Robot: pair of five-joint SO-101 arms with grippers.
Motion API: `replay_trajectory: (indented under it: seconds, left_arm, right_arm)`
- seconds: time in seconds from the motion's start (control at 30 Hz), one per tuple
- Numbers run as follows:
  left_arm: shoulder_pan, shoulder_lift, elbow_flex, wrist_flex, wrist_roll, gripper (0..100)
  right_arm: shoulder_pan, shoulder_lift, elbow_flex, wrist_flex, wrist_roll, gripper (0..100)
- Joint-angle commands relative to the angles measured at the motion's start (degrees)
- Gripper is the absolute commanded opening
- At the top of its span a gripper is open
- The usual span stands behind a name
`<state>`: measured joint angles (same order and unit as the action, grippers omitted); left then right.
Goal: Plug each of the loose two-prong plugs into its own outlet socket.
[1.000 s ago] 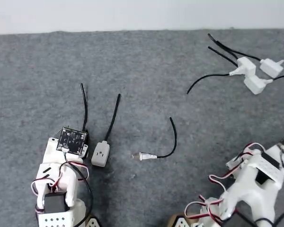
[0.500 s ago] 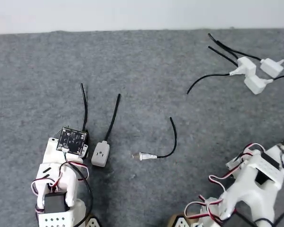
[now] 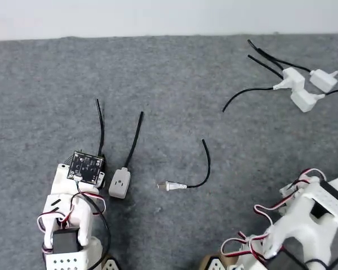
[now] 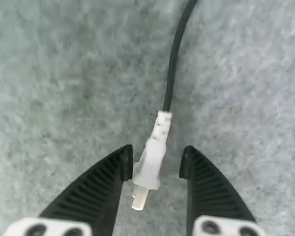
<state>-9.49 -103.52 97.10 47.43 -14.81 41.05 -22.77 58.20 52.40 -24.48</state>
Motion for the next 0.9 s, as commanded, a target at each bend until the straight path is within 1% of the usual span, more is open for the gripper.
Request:
replay_trajectory:
  seconds: [0.0, 0.47, 0.7, 0.77, 0.87]
  left_arm:
    - [0.4, -0.8, -0.7, -0.7, -0.7, 20]
    - [0.3, -0.8, -0.7, -0.7, -0.7, 20]
    - [0.3, -0.8, -0.7, -0.7, -0.7, 20]
    - [0.2, -0.8, -0.7, -0.7, -0.7, 20]
    - [0.2, -0.8, -0.7, -0.7, -0.7, 20]
  right_arm:
    - [-0.4, -0.8, -3.0, -0.2, -1.0, 16.5]
    - [0.8, -0.3, -0.4, -0.7, -0.6, 16.2]
    - [0.8, 12.7, -2.6, -6.4, -0.5, 15.8]
    - [0.8, 16.5, -6.5, -2.8, -0.5, 11.8]
    - [0.8, 21.1, -11.9, 2.0, -0.5, 0.0]
